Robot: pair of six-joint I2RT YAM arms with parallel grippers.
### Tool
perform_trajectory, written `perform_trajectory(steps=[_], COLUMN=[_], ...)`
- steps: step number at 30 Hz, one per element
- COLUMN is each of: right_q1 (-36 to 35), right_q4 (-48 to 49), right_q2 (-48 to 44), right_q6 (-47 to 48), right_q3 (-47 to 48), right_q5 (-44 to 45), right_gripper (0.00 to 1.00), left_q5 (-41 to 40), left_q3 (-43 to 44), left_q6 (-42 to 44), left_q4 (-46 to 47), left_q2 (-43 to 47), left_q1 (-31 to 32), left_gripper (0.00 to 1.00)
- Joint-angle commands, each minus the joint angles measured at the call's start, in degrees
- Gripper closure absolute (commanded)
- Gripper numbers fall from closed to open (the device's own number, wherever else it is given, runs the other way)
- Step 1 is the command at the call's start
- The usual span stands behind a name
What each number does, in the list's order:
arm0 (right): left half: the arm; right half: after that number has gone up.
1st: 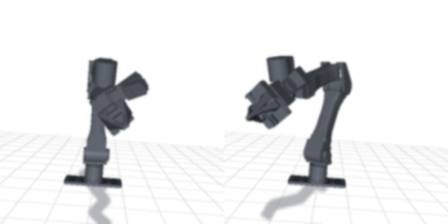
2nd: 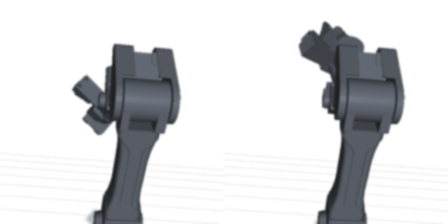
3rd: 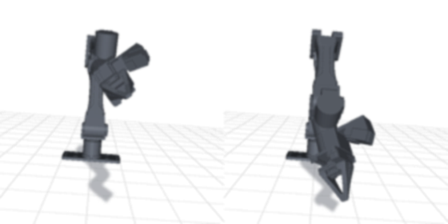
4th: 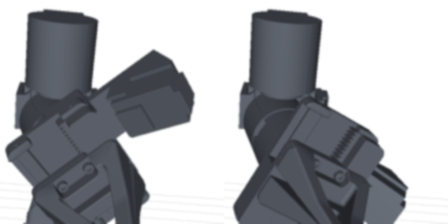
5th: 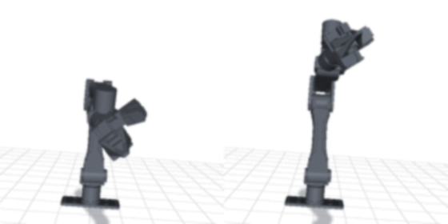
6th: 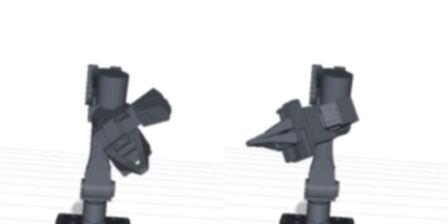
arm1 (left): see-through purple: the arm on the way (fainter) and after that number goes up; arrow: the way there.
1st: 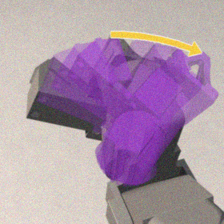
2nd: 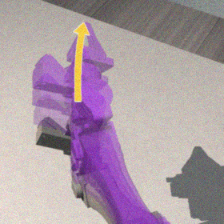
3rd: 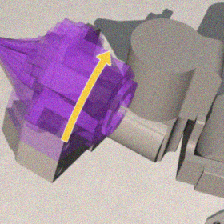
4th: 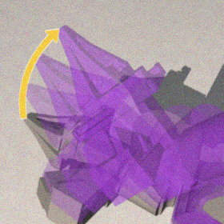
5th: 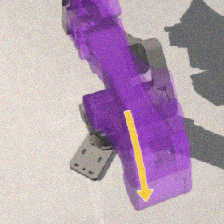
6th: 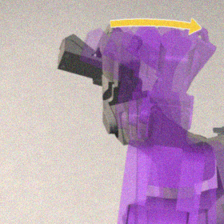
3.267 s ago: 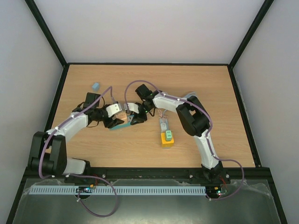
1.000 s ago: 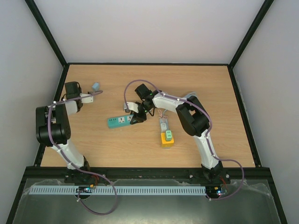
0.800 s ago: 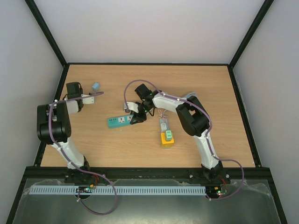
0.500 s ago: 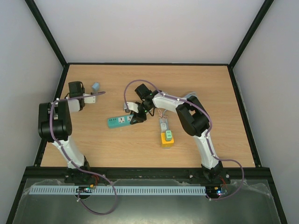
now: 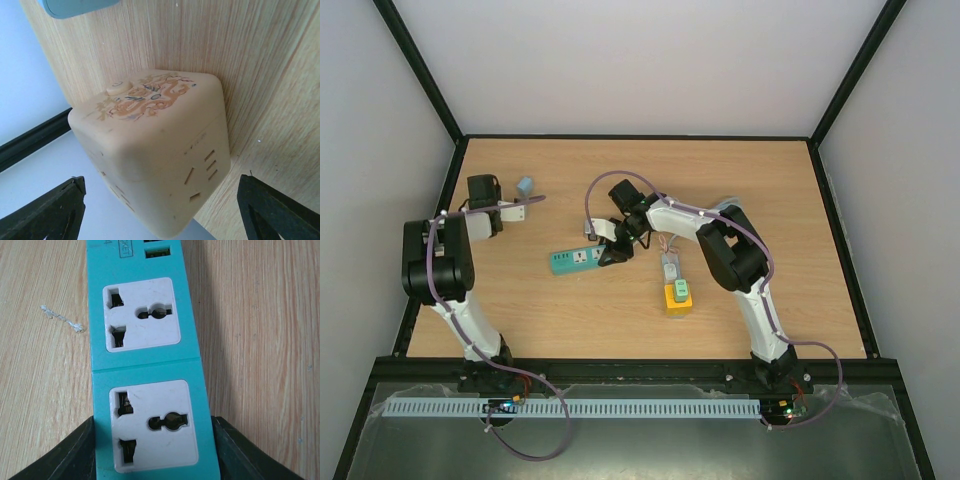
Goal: Pull the plug off the socket
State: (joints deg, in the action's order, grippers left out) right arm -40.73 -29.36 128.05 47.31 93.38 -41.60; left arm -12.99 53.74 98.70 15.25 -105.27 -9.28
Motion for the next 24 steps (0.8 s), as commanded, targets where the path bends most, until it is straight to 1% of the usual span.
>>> perform_trajectory(steps=[1,3,5,6,11,18,24], right_q1=[0.4,0.4,0.4,0.4,0.5,0.6,1.1], right_q4=[-2.9,-2.8,-2.6,-2.6,-2.8,-2.9,-3.5], right_q2=[3.9,3.8,3.8,3.8,4.0,4.4,5.4], right_q6=[-1.1,-1.2,-1.3,-1.4,-1.7,-2.2,-2.3], right_q3=[-0.4,-0.4,-0.3,-0.3,0.2,1.2,2.6], right_q5=[6.4,6.5,6.6,6.8,7.2,8.1,9.6], right_gripper=[0.82,0.82,0.82,0.82,0.82,0.82,0.82], left_q5=[0.8,1.6,2.6,3.0,5.7,15.2,22.0], left_q3=[0.6,0.7,1.3,1.7,2.1,3.2,5.8], left_q6=[-1.5,-3.3,-7.8,-10.0,-19.3,-32.8,-43.8], left_q4=[-2.3,-3.6,-5.3,-6.5,-12.2,-19.1,-21.7], left_q2=[2.6,4.0,5.4,6.1,9.6,16.9,21.2], left_q1=[0.1,0.1,0.4,0.5,0.5,0.5,0.5], left_gripper=[0.13,0.09,0.02,0.01,0.00,0.00,0.01])
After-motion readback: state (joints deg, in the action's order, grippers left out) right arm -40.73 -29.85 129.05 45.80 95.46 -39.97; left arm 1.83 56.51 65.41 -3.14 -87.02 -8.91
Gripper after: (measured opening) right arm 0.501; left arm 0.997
